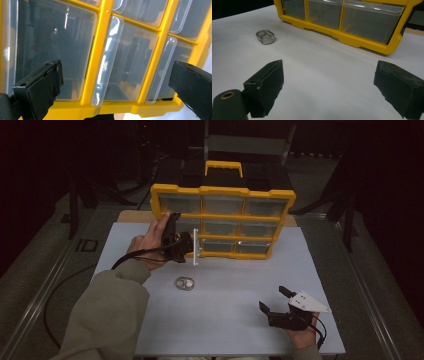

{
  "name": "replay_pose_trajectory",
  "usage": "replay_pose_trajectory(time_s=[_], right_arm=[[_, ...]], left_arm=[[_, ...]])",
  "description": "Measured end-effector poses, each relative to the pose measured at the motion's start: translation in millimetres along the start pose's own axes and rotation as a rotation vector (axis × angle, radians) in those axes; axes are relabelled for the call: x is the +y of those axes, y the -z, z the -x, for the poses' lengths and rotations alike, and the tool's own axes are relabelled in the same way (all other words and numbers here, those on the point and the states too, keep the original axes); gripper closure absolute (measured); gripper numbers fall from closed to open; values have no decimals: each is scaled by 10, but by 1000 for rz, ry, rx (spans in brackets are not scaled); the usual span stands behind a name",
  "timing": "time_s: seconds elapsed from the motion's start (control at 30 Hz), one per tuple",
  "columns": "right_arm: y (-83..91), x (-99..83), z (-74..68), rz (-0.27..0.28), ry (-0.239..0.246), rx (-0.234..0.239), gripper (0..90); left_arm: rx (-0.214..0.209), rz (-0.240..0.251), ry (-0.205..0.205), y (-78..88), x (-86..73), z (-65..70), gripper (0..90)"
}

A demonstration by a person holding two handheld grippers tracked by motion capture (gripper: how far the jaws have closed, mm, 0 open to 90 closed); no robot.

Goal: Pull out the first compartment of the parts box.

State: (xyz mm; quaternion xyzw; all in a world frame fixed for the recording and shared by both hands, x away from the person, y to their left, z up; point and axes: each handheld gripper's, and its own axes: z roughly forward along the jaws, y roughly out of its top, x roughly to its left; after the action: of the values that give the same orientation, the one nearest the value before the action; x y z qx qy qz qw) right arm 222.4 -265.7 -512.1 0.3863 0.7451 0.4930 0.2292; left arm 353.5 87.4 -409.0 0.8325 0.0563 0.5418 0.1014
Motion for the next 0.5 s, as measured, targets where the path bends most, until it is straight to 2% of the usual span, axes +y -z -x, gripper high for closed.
replay_pose_trajectory(time_s=[0.13,0.4,0.5], right_arm=[[-1,0,-1,0,-1,0,96],[0,-2,4,-2,-4,2,96],[-4,-3,3,-5,-1,3,96]], left_arm=[[15,2,5,-7,-11,-37,4],[34,-8,-18,-23,-15,-65,4],[51,-8,-9,-35,-35,-84,4]])
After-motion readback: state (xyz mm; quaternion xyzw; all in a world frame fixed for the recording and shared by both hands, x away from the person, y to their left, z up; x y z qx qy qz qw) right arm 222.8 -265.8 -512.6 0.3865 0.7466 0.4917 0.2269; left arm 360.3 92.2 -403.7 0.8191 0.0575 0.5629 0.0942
